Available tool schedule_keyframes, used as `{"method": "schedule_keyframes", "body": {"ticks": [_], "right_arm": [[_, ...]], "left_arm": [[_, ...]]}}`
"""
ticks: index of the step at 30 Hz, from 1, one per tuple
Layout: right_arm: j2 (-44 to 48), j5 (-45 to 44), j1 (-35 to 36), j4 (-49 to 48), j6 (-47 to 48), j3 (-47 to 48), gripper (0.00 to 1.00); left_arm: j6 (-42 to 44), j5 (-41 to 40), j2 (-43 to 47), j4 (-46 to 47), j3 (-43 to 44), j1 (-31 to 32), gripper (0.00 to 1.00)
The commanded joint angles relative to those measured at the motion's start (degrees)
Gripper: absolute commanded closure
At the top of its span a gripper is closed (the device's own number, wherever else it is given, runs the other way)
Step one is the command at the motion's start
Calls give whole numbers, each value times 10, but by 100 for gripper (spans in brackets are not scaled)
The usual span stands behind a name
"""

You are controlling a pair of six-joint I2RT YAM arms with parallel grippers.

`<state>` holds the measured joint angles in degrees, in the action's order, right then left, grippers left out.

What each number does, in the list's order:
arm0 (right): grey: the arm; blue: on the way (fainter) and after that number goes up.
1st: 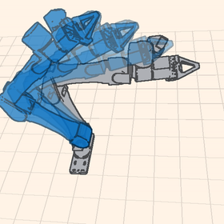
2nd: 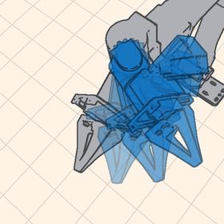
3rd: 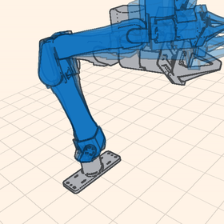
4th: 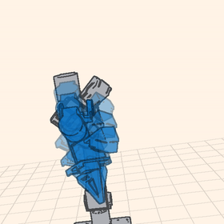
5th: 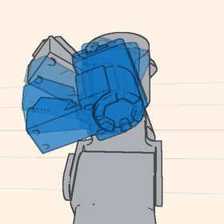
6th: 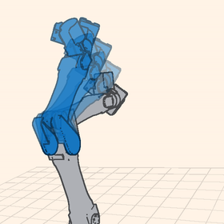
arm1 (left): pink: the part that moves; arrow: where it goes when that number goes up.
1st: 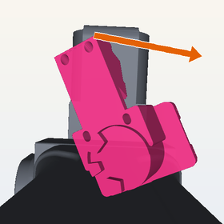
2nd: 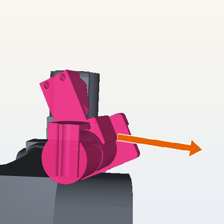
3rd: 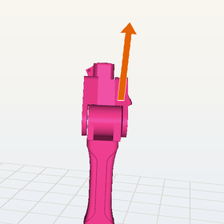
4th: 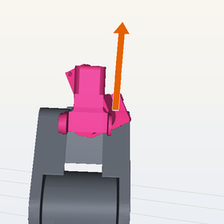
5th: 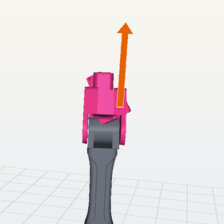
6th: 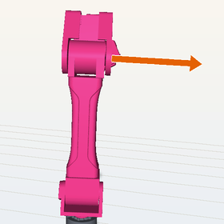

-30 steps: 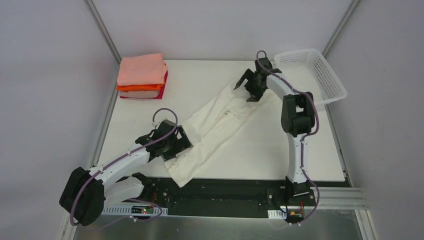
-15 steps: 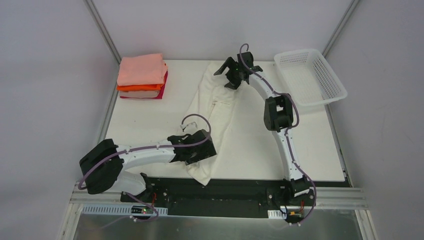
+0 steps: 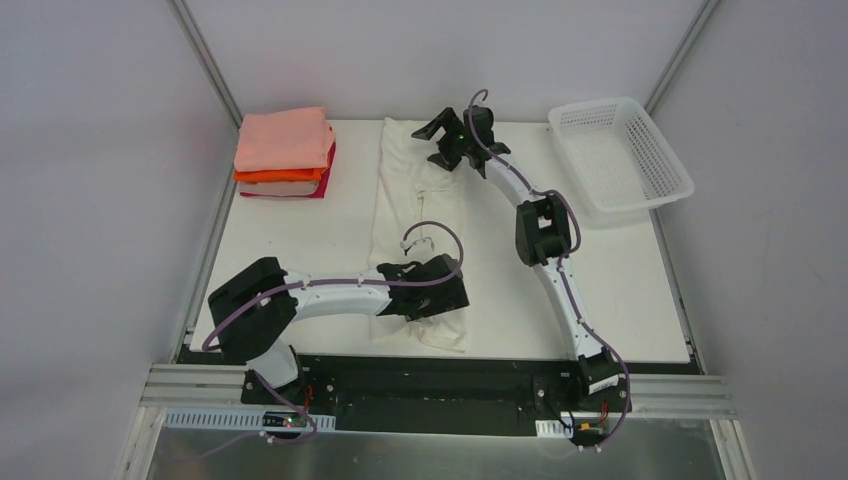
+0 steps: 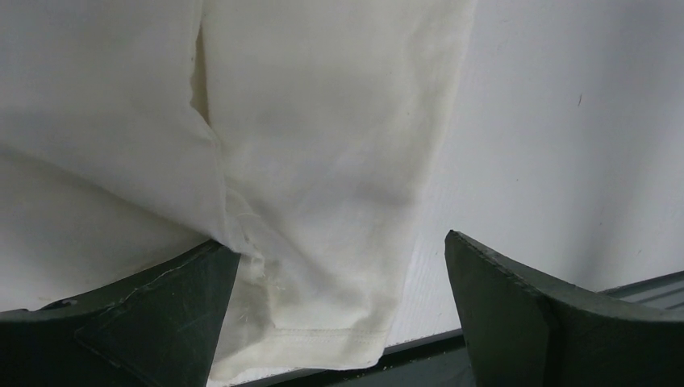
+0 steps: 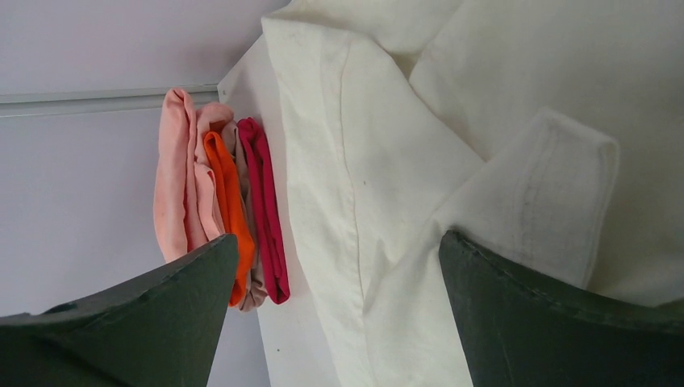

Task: Fold and stack the t-shirts
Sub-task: Rotate the tshirt 90 degrees, then grab the bottom of the folded rectangular tshirt with both arms

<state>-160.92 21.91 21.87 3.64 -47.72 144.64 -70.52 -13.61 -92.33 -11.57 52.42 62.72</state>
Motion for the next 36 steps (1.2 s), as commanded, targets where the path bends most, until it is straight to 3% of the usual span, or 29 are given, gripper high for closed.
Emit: {"method": "schedule_keyframes", "body": {"ticks": [1, 5, 8, 12, 15, 17, 22, 26, 31, 36], "right_arm": [[46, 6, -10, -11, 29, 9, 0], [113, 14, -17, -22, 44, 14, 0], [176, 30, -19, -21, 54, 0, 0], [277, 51, -23, 55, 103, -68, 0], [406, 16, -23, 133, 169, -205, 0], [497, -27, -20, 157, 202, -330, 0], [724, -70, -12, 139, 190, -677, 0], [864, -124, 47, 150, 153, -895, 0], [964, -126, 93, 168, 90, -1025, 0], [996, -109, 154, 185, 49, -1084, 1]], "left_arm": [[70, 3, 49, 3, 11, 8, 1], [211, 80, 119, -3, 27, 10, 1], [270, 119, 193, -20, 12, 10, 1], [244, 8, 296, -132, -21, 9, 1], [195, -72, 364, -229, -58, 3, 1], [164, -84, 407, -262, -89, -22, 1], [140, 2, 414, -268, -170, -144, 1], [126, 23, 399, -264, -194, -153, 7], [107, 86, 409, -202, -257, -153, 18], [97, 128, 390, -151, -288, -153, 38]]}}
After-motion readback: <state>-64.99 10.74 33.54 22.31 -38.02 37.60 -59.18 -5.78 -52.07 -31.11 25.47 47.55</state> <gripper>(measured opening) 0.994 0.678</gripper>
